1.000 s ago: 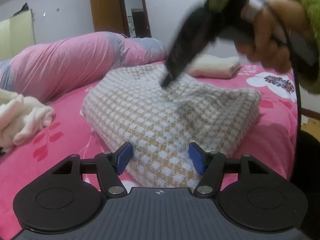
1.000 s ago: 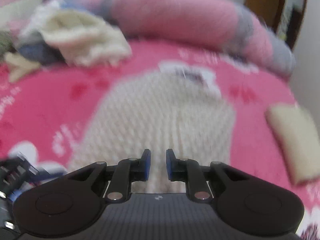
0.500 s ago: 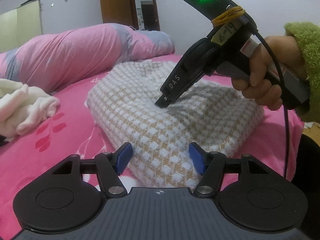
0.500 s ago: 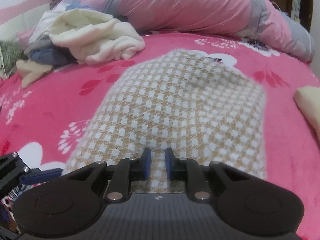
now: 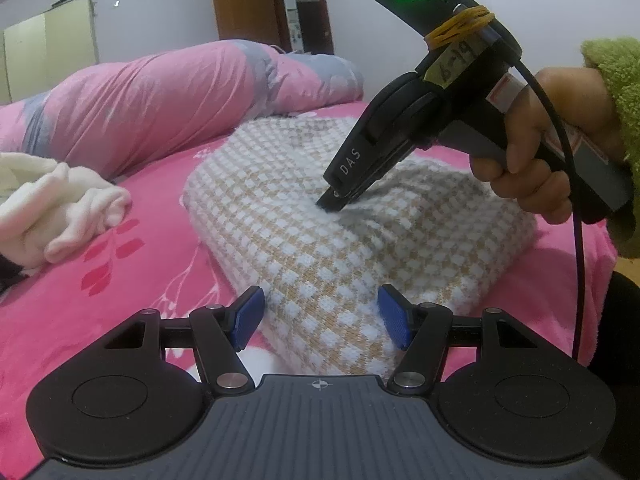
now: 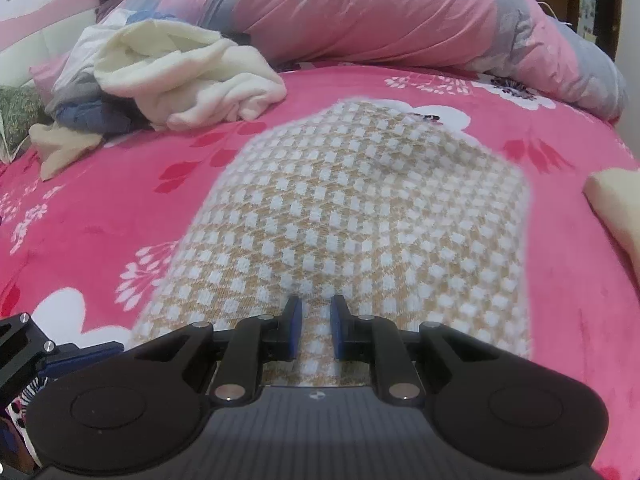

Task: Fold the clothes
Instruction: 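Press and smooth the cardigan's top with the right tool's fingers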

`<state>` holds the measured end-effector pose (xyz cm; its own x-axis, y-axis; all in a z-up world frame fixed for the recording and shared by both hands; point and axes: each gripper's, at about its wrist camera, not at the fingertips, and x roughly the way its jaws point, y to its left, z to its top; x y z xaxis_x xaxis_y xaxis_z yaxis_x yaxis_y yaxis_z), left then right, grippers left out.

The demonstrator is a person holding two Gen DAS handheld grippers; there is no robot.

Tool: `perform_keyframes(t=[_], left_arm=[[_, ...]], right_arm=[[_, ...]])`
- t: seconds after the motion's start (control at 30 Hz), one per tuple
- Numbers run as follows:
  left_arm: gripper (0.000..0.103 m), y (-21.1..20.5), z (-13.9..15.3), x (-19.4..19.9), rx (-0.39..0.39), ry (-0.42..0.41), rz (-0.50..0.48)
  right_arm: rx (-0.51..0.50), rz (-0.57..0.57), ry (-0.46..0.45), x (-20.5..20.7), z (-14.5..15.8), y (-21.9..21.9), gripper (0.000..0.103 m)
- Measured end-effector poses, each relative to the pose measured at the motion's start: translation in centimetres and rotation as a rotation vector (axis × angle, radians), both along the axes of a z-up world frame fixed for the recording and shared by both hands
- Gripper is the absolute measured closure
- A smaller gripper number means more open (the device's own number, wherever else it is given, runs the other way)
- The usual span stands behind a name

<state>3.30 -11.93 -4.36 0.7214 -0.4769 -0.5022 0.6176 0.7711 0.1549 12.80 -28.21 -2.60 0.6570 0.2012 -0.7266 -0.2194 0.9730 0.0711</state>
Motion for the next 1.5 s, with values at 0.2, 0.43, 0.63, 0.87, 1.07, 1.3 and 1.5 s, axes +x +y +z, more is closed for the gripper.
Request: perform_keyframes(t=[0.2,0.43,0.63,0.87,1.07,1.3,1.5], left_arm=[[0.04,0.0,0.0,-0.1,-0.004,0.0,0.014],[0.04,0.5,0.0,0.3,-0.044,0.03,0.012],[0.04,0.8,0.0,0.5,-0.066,0.048,0.004],[0.04,1.9,-0.4,1.0,-0.142,0.079,0.01],[0.04,2.1,-0.5,0.8,-0.157,0.072,-0.024],[0.04,2.2,-0.8,1.2,-0.166,0.055,-0.03],[0.04,2.5,-0.3,1.5,-0.183,0.085,-0.033]], right_arm=[[-0.022,-0.003,-0.019,-0.3,0.0,0.4,0.087],[-0.154,0.025,-0.056,-1.3,1.7,2.2,0.082],[-0.101,0.075,-0.174,0.8,5.9,4.1,0.082],[0.038,0.068,-0.113,5.6,0.6,3.3,0.08],[-0.049,0.083,-0.103,6.3,5.4,4.9,0.08],[-0.068,0.059,-0.038,11.0,-0.4,5.5,0.081],[-0.035,0.045,-0.042,10.8,0.1,4.9,0.081]])
